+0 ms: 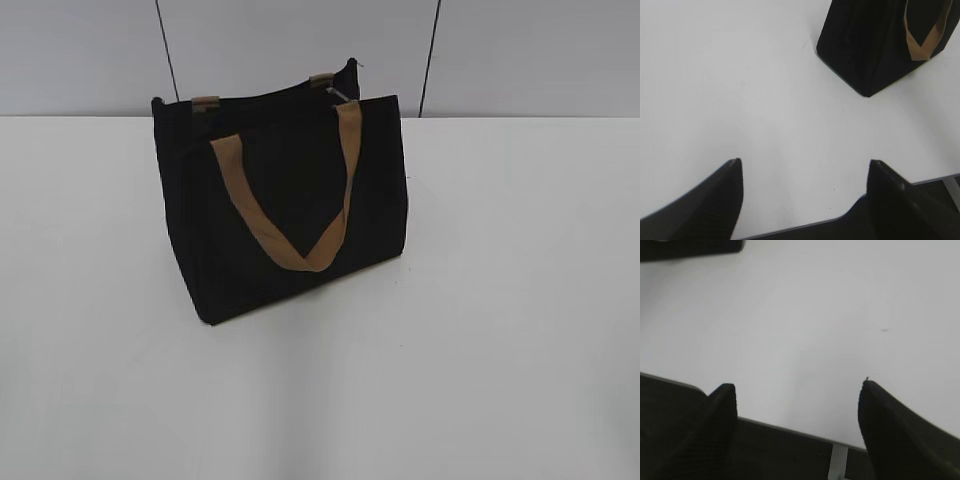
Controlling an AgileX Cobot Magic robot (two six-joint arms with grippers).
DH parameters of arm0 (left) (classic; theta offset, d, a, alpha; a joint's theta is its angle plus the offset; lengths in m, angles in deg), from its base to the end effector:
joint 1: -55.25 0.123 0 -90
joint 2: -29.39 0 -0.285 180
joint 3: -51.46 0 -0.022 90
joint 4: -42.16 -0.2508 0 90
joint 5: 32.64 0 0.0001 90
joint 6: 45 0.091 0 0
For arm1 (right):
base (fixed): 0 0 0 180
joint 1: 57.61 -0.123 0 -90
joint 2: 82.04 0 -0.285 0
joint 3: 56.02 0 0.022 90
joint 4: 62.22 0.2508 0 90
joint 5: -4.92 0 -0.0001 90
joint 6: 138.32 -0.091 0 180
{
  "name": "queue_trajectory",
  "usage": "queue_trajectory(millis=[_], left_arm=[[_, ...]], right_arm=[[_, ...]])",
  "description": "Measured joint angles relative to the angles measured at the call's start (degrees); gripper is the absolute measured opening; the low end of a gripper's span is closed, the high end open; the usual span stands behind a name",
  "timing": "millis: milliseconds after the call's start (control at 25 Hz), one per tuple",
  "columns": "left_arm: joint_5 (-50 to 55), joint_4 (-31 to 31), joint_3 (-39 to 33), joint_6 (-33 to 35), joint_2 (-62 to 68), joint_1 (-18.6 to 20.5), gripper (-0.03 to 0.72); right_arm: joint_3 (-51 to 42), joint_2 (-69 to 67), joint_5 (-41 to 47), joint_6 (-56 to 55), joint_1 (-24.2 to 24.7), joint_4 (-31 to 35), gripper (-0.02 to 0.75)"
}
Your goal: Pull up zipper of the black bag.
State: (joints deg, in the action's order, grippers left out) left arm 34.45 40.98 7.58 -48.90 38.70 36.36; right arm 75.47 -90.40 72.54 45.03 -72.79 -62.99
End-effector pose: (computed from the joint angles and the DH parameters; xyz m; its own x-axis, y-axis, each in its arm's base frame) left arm -0.0137 0.0065 0.2910 -0.4946 0.1058 -0.8626 0.2790 0.9594 -0.0423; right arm -0.0084 -0.0035 0.2683 -0.5294 -0.2095 -0.8221 -0.2862 0.9563 -0.0594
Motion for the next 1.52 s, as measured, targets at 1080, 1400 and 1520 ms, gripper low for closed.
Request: queue_trajectory(millis=[1080, 1400, 1520], left_arm=[[-5.9, -0.1, -2.5, -0.1, -0.1, 9.5, 0.488], [-5.9, -0.1, -2.5, -0.1, -1.8, 20.7, 0.468], [-5.9, -0.1, -2.5, -0.1, -1.8, 21.0, 0.468]], right_arm=[[-1.9, 1.0, -4.7, -0.3, 5.4, -1.1, 0.575], [-1.9, 1.0, -4.7, -0.3, 13.8, -1.1, 0.575], [-1.9, 1.0, -4.7, -0.3, 15.1, -1.0, 0.575]])
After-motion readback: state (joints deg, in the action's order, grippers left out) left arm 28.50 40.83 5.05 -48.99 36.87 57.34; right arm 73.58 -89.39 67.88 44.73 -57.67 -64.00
